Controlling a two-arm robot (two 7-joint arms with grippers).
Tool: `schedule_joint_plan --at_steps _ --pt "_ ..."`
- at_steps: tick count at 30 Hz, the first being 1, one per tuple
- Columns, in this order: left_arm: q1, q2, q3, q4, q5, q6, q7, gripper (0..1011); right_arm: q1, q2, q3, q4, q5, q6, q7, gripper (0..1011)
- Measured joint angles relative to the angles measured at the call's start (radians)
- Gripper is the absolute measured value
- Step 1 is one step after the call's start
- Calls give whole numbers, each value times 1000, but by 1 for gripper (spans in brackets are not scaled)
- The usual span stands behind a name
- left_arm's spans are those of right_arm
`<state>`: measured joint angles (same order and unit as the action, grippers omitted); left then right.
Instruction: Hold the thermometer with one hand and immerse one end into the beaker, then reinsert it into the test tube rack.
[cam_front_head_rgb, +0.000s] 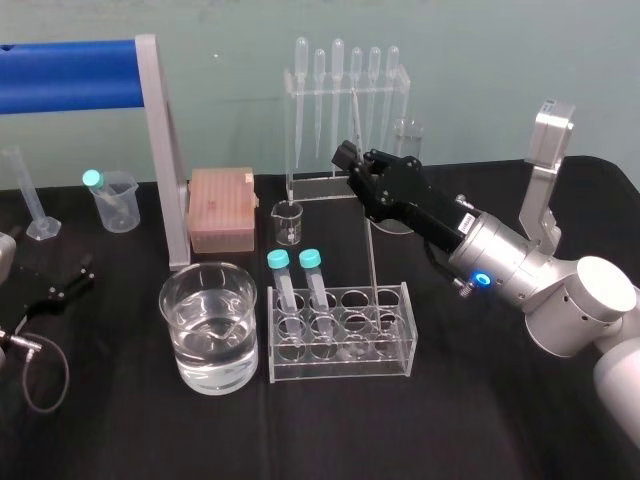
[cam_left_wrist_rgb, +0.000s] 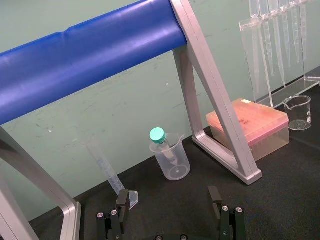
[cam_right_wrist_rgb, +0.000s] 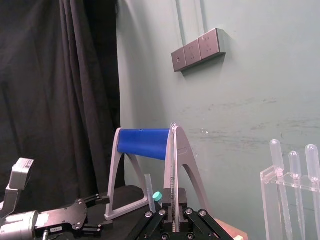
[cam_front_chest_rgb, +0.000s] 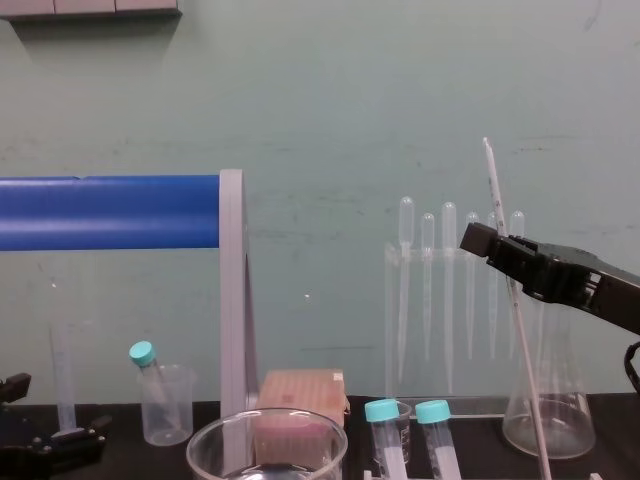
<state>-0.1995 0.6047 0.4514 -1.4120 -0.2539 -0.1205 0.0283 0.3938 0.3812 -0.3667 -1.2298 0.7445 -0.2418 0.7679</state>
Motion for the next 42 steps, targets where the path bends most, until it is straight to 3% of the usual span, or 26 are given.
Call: schedule_joint_plan --at_steps 18,35,38,42 --pt "0 0 0 0 0 0 0 1008 -1 0 1 -1 0 -3 -1 82" --pt "0 0 0 0 0 0 0 1008 -1 0 1 -1 1 -3 -1 620" --pt "0 0 0 0 0 0 0 1008 -1 0 1 -1 1 -3 -1 677" --pt "0 0 0 0 0 0 0 1008 0 0 1 -1 1 -3 -1 840"
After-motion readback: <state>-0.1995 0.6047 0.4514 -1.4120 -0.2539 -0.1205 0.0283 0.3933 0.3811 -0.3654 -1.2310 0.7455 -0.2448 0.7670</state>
